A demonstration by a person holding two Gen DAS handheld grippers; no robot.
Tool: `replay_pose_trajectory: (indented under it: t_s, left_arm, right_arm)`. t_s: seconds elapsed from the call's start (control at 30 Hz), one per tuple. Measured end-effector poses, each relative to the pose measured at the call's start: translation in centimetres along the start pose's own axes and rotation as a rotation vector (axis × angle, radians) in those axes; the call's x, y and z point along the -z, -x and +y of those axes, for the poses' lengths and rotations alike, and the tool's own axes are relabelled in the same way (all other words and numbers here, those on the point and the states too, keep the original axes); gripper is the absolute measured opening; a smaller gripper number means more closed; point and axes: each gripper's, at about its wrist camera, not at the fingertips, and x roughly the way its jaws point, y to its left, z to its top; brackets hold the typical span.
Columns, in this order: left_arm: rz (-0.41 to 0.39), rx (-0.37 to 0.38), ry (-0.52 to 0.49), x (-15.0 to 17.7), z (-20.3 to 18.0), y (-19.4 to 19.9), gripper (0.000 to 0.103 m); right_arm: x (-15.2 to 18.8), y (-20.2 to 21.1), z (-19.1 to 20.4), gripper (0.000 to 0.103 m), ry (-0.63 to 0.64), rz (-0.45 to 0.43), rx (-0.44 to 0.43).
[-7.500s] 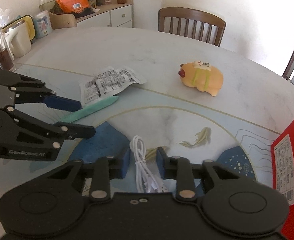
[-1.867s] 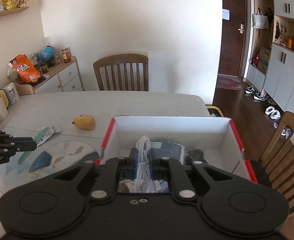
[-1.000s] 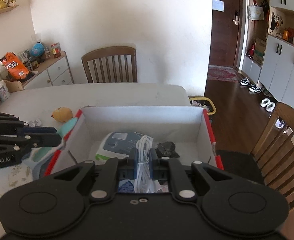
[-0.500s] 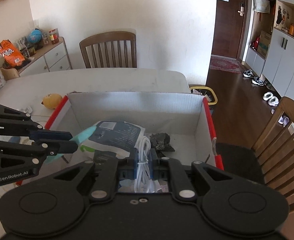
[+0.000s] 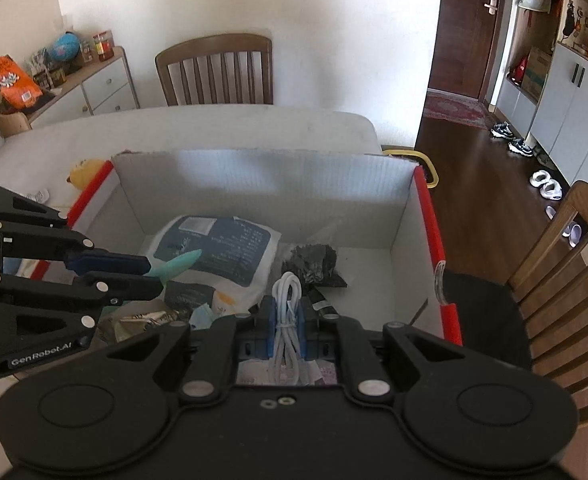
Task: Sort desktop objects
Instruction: 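Lower the stick and cable into the shoebox and open both tools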
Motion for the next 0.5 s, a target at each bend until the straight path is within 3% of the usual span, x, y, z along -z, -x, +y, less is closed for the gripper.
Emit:
replay_pose_trajectory:
  t_s: [0.5]
  left_arm:
    - [0.101,0.026,-0.031,0.4,0.1,-1.7,0.010]
  right_arm:
    - [0.2,-2.0,0.1,0.010,0.033,0.066,0.006]
